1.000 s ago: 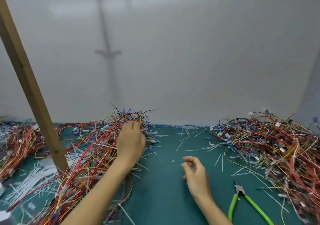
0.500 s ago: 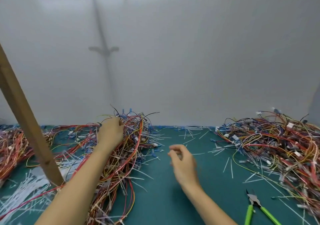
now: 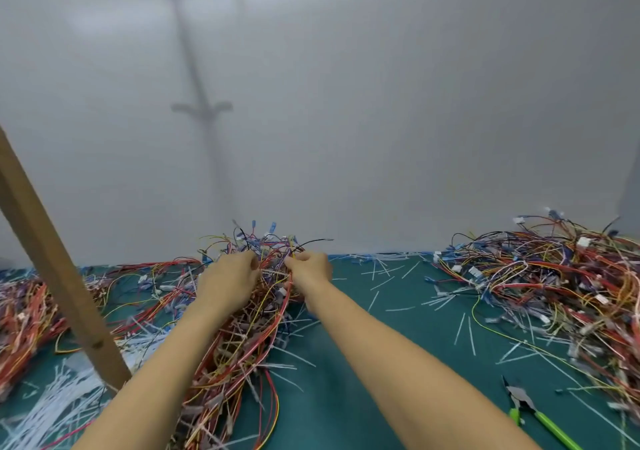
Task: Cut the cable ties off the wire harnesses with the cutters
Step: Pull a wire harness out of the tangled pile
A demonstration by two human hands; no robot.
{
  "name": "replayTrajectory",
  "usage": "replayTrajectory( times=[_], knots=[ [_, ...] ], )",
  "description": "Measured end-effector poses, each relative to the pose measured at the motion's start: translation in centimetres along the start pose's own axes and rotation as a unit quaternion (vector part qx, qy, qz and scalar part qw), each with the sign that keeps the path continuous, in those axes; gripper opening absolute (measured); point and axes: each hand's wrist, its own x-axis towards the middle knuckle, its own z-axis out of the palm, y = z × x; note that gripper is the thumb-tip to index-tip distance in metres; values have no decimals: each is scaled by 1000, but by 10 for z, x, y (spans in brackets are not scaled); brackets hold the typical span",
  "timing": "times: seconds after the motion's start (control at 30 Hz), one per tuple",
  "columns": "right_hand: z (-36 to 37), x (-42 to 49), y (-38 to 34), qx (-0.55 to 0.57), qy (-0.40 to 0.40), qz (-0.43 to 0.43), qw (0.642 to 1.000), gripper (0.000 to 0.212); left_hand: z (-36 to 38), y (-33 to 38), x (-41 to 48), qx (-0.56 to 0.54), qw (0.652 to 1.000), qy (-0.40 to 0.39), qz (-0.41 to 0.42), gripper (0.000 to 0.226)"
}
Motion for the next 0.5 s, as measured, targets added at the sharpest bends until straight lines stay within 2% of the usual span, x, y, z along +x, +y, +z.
replayTrajectory(
  times=[0.1,0.17,0.23,0.37,0.43,0.5],
  knots=[
    [-15,0,-4,86,12,8,996,7,0,-3,1,63,998,14,-18,11],
    [-33,-1,-16,156,15,-17,987,3,1,-8,1,90,995,13,-38,10],
    [-61,-3,-33,205,31,-60,977,12,3,-13,0,97,993,13,-59,11],
    [-115,-17,-56,209,38,-165,963,16,4,-15,0,46,994,36,-91,10],
    [-132,-25,-60,189,46,-204,960,14,7,-10,0,50,994,46,-88,9],
    [-147,-31,-67,222,75,-227,945,11,10,-4,-3,69,993,45,-82,9]
  ],
)
